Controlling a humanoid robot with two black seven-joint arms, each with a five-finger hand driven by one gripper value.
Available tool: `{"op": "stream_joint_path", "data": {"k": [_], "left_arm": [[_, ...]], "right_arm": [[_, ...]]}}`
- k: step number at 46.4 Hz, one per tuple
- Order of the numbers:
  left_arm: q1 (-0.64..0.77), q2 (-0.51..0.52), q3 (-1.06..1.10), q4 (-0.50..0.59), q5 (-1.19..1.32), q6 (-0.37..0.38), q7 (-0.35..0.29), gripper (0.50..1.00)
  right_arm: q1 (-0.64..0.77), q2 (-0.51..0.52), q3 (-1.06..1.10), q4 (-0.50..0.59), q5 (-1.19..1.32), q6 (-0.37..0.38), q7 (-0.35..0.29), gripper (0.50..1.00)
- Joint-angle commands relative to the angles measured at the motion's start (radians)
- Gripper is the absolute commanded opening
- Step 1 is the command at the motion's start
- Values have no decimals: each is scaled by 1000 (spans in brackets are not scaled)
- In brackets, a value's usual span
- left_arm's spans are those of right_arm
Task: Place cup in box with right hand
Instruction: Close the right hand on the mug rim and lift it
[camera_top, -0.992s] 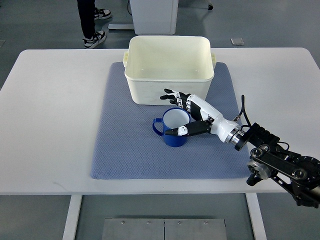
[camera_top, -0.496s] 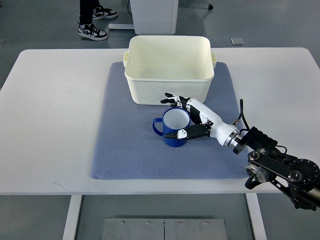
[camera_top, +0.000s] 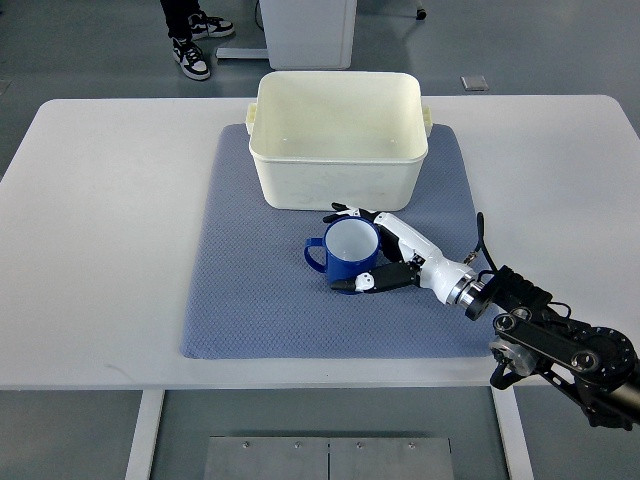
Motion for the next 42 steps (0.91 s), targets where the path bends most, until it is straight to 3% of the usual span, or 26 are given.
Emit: {"op": "stream_joint_path", "data": {"k": [1,9,17,20,21,22,24,29,35,42], "left_arm": [[0,0,0,0,0,0,0,1000],[0,0,0,0,0,0,0,1000],[0,0,0,0,0,0,0,1000],[0,0,0,0,0,0,0,1000],[0,0,0,0,0,0,0,1000],[0,0,0,0,0,0,0,1000],[0,0,0,0,0,0,0,1000],[0,0,0,0,0,0,0,1000],[0,0,0,0,0,0,0,1000],[0,0,0,0,0,0,0,1000]], "right_arm": [[-6,2,-1,-7,0,0,0,1000],[-13,11,-1,-22,0,-5,12,993],[-13,19,-1,-38,2,-8,20,916],[-13,19,-1,-38,3,-6,20,822],[-13,19,-1,-38,3,-6,20,770],[-13,17,-3,-38,5,-6,20,697],[-13,17,-6,-38,3,-5,14,500],[-10,25,-29,-44,5,-21,-11,500],[-10,39,-30,-42,6,-115,14,500],[1,33,-30,-31,9,-120,17,500]]}}
